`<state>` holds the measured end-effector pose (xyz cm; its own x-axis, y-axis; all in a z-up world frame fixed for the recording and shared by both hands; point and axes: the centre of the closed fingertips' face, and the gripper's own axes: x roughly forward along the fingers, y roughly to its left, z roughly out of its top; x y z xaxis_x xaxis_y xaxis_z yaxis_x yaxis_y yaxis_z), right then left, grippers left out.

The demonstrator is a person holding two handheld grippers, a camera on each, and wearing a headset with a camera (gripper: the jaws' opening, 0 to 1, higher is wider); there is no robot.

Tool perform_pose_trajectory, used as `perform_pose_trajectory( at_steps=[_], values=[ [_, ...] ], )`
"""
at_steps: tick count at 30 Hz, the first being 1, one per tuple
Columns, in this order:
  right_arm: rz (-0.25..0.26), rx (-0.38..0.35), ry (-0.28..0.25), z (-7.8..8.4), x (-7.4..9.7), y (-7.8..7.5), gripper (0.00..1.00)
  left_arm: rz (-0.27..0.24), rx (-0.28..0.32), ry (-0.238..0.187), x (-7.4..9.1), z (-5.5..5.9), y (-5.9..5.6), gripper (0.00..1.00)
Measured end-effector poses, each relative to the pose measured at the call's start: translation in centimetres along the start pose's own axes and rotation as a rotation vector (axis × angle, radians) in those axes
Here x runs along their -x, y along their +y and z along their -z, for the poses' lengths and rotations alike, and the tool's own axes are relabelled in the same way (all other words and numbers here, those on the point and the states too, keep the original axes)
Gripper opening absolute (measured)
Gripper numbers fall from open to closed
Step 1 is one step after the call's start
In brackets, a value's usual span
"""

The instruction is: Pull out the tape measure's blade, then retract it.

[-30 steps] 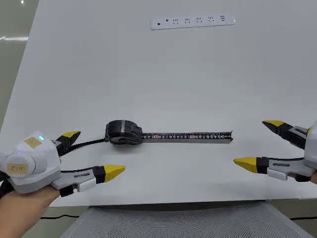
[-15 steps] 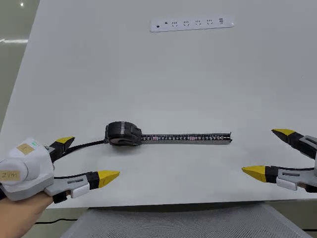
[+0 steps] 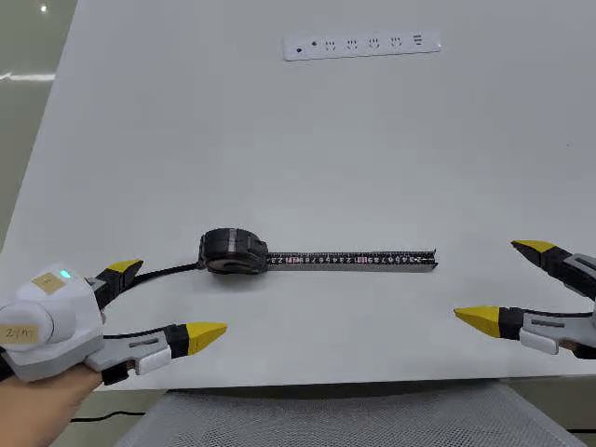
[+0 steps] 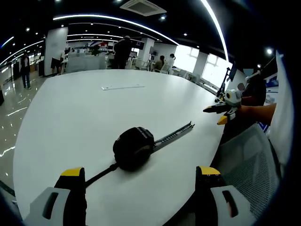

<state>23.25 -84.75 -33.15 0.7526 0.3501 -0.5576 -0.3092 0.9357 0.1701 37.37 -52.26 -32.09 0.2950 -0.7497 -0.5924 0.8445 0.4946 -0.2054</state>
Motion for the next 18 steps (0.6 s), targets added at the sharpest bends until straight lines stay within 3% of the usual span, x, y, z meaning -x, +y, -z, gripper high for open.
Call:
perform_pose_trajectory(
  at_steps=[18],
  values=[
    [-0.023,0.013,-0.011,-0.1,-0.2,0.7,0.79,-0.001,-0.01,-0.003,-1.2,-0.9,-0.9,0.91]
  ],
)
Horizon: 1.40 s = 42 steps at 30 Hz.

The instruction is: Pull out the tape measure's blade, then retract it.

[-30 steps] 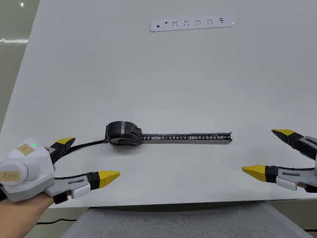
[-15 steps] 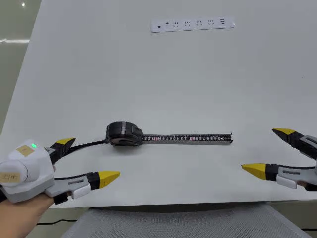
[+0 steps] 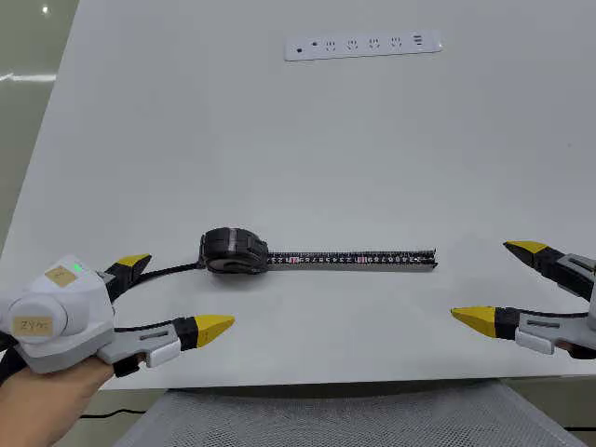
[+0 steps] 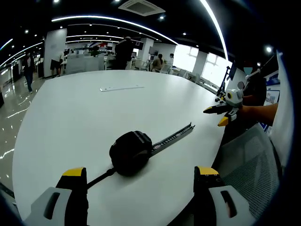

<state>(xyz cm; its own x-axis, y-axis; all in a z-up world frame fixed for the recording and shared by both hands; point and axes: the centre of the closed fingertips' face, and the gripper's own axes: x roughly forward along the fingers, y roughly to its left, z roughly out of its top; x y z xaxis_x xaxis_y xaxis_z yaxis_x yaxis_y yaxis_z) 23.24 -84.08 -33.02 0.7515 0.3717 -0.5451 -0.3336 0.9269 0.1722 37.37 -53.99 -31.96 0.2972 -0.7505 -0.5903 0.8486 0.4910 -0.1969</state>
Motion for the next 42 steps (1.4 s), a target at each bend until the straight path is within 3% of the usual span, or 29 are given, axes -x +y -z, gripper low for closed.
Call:
perform_pose_trajectory(
  at_steps=[13,25,42],
  values=[
    [-0.006,-0.003,-0.004,-0.1,0.0,0.0,0.77,-0.008,-0.006,0.013,-1.6,-0.8,-0.2,0.88],
    [-0.004,-0.007,-0.01,-0.3,0.2,-0.2,0.77,0.009,-0.015,0.049,-3.1,-0.2,-0.5,0.86],
    [-0.007,0.001,-0.008,-0.3,0.3,-0.2,0.76,0.026,-0.033,0.072,-5.3,-0.6,-1.4,0.85]
  ],
)
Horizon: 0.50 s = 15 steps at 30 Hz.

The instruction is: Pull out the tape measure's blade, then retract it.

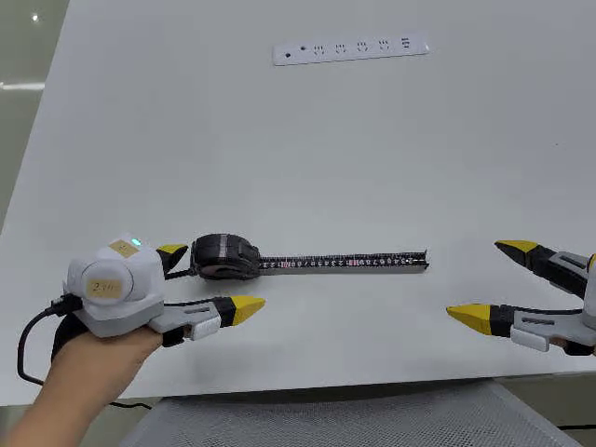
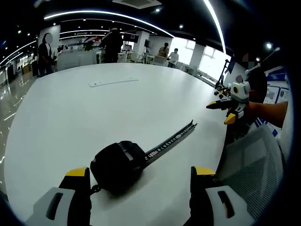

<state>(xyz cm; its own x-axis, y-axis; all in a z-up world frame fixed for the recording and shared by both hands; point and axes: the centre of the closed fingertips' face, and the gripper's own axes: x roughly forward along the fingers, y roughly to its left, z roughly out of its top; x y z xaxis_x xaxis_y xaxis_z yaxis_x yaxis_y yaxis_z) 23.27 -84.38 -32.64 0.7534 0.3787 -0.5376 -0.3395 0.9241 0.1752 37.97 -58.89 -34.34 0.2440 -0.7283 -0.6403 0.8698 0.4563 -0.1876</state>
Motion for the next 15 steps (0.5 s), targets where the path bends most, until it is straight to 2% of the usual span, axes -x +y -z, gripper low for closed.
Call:
perform_pose_trajectory(
  at_steps=[15],
  values=[
    [-0.008,0.001,-0.007,-0.14,-0.31,0.1,0.75,-0.03,0.028,0.011,-0.29,0.15,0.08,0.84]
  ],
)
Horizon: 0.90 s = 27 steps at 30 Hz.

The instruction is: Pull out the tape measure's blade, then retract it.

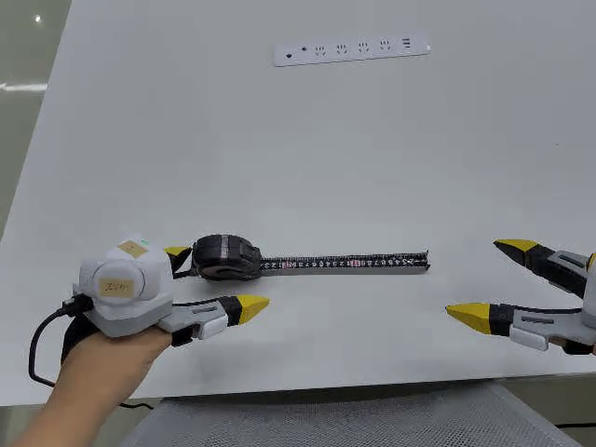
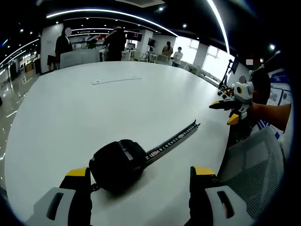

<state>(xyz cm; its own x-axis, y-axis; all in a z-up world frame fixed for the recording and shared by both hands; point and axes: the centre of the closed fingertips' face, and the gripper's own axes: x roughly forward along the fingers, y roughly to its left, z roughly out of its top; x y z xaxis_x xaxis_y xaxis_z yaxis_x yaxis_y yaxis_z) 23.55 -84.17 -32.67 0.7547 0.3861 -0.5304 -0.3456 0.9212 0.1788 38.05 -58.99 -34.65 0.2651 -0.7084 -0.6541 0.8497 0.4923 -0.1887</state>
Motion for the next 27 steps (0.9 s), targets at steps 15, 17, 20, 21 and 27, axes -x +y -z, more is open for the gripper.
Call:
perform_pose_trajectory(
  at_steps=[15,17,20,21,27],
  values=[
    [-0.016,0.001,-0.001,0.1,-0.7,0.3,0.73,-0.05,0.128,-0.037,-0.6,-0.5,0.8,0.81],
    [-0.018,0.0,-0.003,0.1,-0.8,0.3,0.73,-0.062,0.139,-0.04,-0.8,-0.3,1.1,0.81],
    [-0.019,-0.001,-0.005,0.2,-0.8,0.3,0.73,-0.069,0.172,-0.055,-1.0,-0.4,1.2,0.81],
    [-0.019,-0.001,-0.006,0.2,-0.8,0.3,0.73,-0.072,0.176,-0.055,-1.1,-0.3,1.3,0.81],
    [-0.026,0.0,-0.008,0.2,-1.0,0.3,0.73,-0.1,0.193,-0.052,-1.5,-0.2,1.2,0.82]
  ],
)
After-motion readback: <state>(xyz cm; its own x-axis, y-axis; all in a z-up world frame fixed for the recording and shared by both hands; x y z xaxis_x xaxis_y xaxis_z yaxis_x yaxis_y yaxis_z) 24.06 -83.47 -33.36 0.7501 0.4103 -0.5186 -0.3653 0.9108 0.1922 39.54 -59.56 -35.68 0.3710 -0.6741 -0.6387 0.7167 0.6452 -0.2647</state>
